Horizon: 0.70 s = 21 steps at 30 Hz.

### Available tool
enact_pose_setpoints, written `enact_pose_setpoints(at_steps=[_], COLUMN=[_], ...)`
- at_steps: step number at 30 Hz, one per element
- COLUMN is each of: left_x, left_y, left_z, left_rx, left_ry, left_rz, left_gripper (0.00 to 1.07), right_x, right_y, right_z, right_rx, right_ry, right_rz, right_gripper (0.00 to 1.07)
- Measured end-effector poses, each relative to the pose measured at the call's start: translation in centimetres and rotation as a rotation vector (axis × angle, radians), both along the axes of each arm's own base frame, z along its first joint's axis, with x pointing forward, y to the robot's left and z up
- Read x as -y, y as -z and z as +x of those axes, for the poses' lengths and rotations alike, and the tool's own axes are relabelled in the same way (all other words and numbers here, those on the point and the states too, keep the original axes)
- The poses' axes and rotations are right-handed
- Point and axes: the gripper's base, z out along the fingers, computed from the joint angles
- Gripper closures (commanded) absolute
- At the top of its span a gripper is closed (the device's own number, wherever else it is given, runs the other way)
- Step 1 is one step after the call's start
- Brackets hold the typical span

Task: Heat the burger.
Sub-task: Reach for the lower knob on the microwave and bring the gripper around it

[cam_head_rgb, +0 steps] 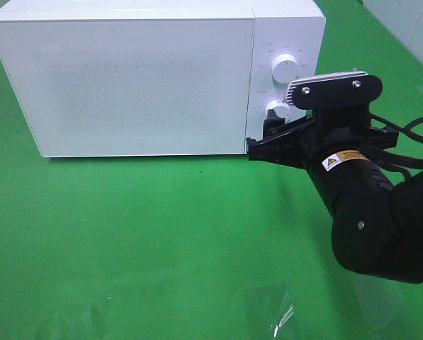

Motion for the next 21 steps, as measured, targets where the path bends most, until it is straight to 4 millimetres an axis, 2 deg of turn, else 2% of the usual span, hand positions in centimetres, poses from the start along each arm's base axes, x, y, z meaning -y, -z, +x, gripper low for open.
enact_pose_setpoints(at_steps=[5, 10, 15, 17, 21], left_x=[0.0, 0.0, 0.0, 0.0, 0.0], left_y=[0.0, 0.0, 0.0, 0.0, 0.0], left_z=[0.0, 0.0, 0.0, 0.0, 0.0], left_rx=[0.0, 0.0, 0.0, 0.0, 0.0], left_ry=[0.0, 0.0, 0.0, 0.0, 0.0], left_rz=[0.0, 0.0, 0.0, 0.0, 0.0], left_gripper=[0.08, 0.08, 0.08, 0.08, 0.08], right_x=[-0.3, -1.3, -1.8, -1.9, -2.0], right_y=[0.1, 1.2, 1.4, 1.6, 1.6], right_z=[0.2, 1.2, 1.8, 3.2, 4.3], right_rx=[0.003, -0.009, -0.003, 0.012, 0.027], right_ry=[-0.006, -0.009, -0.011, -0.003, 0.006], right_rz=[0.005, -0.01, -0.007, -0.006, 0.0], right_gripper=[0.32, 0.32, 0.32, 0.32, 0.32])
